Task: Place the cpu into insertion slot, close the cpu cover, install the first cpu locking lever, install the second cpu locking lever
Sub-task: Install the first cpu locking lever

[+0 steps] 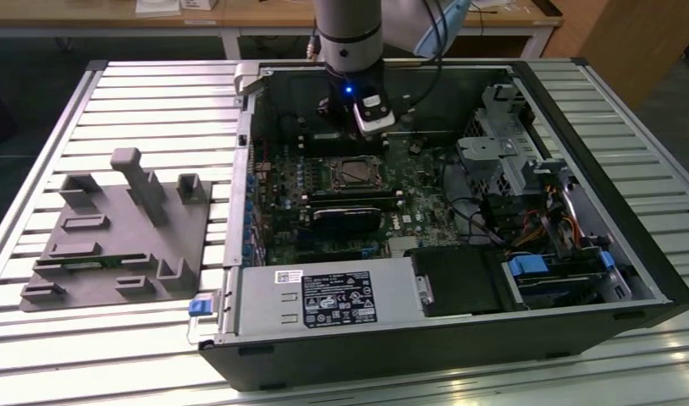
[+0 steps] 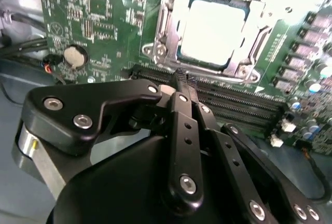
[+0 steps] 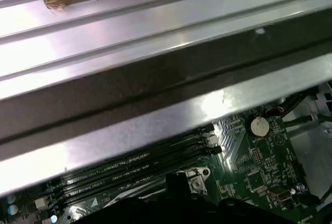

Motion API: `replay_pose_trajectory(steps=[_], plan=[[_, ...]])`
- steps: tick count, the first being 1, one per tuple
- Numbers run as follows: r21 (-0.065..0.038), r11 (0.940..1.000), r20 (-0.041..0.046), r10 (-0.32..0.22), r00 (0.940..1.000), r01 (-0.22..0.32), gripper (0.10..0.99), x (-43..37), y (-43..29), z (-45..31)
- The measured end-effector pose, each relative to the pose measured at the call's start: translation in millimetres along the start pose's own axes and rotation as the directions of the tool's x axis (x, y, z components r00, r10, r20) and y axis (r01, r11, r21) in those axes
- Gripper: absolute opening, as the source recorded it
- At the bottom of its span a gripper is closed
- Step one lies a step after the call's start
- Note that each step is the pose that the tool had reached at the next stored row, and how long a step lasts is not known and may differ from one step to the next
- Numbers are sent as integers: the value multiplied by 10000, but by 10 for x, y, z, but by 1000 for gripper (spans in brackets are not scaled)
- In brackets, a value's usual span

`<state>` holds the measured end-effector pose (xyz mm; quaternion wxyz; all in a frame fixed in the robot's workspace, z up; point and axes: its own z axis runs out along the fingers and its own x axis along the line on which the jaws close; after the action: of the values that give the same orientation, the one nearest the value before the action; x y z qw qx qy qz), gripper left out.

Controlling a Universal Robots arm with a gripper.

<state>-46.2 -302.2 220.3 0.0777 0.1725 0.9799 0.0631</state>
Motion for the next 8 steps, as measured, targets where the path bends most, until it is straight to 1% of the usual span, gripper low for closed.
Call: replay_pose_trajectory(steps=[8], plan=[[375, 9993, 96, -54, 9999, 50, 106, -33, -86, -9]])
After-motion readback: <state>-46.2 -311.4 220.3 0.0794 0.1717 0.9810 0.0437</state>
